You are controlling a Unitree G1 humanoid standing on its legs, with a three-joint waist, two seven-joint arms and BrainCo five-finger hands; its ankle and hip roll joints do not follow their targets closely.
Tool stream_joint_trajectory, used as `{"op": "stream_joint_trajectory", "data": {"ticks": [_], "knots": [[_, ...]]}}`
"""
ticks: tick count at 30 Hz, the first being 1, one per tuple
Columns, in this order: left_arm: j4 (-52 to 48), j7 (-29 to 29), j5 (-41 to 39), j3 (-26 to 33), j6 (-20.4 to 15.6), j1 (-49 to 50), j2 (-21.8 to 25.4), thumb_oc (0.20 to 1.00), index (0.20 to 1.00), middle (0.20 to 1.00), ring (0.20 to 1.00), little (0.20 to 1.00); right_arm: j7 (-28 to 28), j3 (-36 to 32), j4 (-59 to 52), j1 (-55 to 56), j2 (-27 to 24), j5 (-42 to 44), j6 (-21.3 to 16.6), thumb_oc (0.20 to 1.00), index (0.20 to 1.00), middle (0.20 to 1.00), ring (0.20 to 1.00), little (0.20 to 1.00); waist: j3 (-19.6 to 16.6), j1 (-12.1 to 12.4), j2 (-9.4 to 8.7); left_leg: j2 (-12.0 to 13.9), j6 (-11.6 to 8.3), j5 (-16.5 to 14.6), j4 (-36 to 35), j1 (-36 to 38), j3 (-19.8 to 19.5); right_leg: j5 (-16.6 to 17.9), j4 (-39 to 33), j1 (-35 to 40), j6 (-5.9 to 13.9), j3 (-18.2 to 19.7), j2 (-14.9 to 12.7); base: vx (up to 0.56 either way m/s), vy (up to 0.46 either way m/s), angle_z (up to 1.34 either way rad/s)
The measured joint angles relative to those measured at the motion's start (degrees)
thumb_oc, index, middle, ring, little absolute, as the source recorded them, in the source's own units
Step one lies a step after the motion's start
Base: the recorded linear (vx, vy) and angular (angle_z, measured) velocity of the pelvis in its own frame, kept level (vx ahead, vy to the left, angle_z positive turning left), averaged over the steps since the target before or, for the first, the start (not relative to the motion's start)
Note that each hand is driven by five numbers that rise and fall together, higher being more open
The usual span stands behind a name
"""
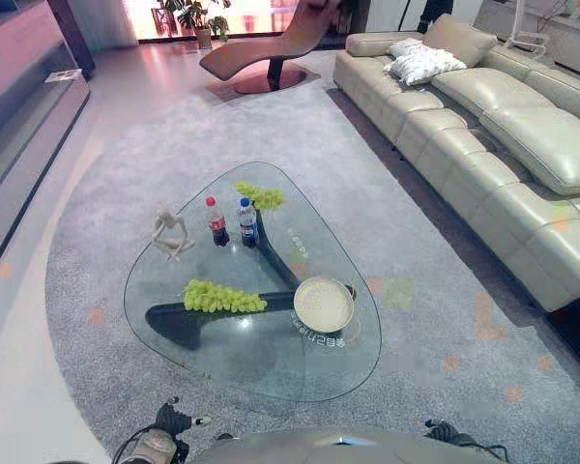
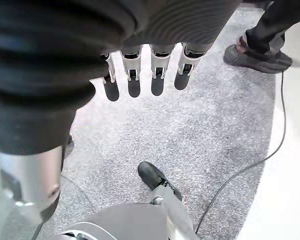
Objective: Pick up fruits into the plate
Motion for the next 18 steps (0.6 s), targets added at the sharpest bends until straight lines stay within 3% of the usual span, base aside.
{"op": "stream_joint_trajectory", "data": {"ticks": [18], "knots": [[0.0,1.0,0.0,0.0,0.0,0.0,0.0,1.0,1.0,1.0,1.0,1.0,0.0,0.0,0.2,0.0,0.0,0.0,0.1,1.0,1.0,1.0,1.0,1.0,-0.1,-0.1,0.02,0.0,0.0,0.0,0.0,-0.1,0.0,0.0,0.0,-0.1,0.0,0.1,0.0,0.0,-0.004,-0.01]]}}
